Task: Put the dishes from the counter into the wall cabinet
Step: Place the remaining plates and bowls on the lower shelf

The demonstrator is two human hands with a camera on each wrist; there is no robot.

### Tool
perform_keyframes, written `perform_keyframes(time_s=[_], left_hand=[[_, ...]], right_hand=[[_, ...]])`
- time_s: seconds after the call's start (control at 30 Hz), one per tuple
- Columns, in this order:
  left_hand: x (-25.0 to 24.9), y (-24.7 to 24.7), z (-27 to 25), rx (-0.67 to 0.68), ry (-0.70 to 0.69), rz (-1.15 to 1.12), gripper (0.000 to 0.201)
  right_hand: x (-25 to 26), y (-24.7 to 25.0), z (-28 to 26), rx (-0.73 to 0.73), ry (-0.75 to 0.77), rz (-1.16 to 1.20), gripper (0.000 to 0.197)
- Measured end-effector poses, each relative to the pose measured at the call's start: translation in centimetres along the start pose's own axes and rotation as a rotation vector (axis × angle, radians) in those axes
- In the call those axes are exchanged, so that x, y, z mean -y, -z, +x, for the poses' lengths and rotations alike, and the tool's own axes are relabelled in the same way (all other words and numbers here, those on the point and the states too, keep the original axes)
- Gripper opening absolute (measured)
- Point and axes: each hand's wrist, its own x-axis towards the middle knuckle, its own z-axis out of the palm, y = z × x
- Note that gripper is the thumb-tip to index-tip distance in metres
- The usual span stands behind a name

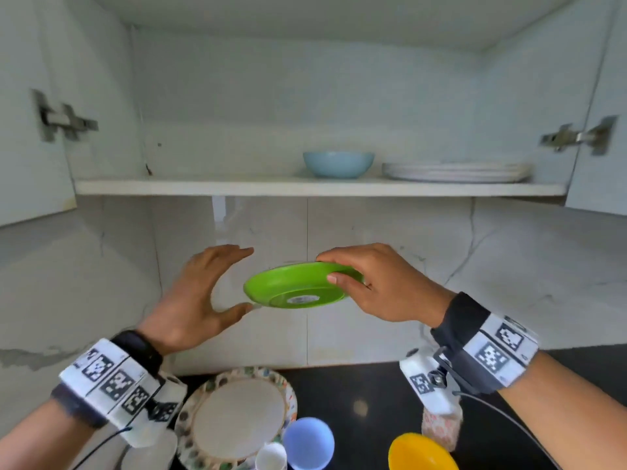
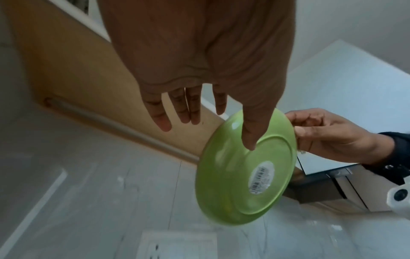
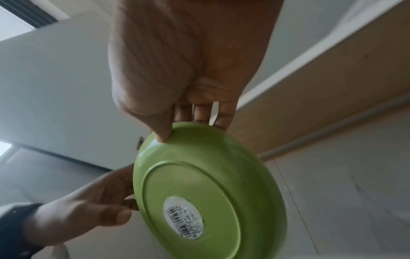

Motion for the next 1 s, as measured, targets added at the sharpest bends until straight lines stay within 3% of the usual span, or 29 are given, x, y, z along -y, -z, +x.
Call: perform_keyframes(time_s=[0.13, 0.23, 0.43, 0.53, 0.63, 0.77, 0.83, 0.93, 1.0], left_hand=[[1.6, 4.6, 4.5, -0.145, -0.063, 0.195, 0.066], [3.3, 7.4, 8.7, -0.242, -0.035, 0.229, 0.057], [6.3, 9.3, 15.1, -0.214, 0.248, 0.312, 0.062], [7.7, 8.8, 16.3, -0.074, 0.392, 0.339, 0.068], [8.7, 8.0, 16.4, 0.079, 0.536, 0.352, 0.055], [8.5, 8.0, 16.5, 0.245, 0.621, 0.315, 0.042], [8.0, 8.2, 16.6, 0.309, 0.677, 0.327, 0.045], [7.3, 8.4, 16.5, 0.345, 0.68, 0.348, 0.066], [7.0, 8.5, 16.4, 0.341, 0.672, 0.35, 0.064]], right_hand=[[1.1, 5.7, 1.7, -0.125, 0.066, -0.036, 0.029], [1.2, 9.2, 3.2, -0.234, 0.119, -0.093, 0.032], [0.4, 13.8, 6.4, -0.33, 0.187, -0.227, 0.03], [-0.1, 14.5, 8.0, -0.333, 0.187, -0.276, 0.029], [-1.2, 14.4, 9.5, -0.334, 0.168, -0.289, 0.028], [-3.0, 12.5, 11.2, -0.282, 0.121, -0.276, 0.029], [-4.0, 10.8, 12.0, -0.247, 0.084, -0.25, 0.031], [-5.1, 8.4, 13.2, -0.204, 0.041, -0.237, 0.025], [-5.2, 6.8, 14.2, -0.15, 0.013, -0.245, 0.02]])
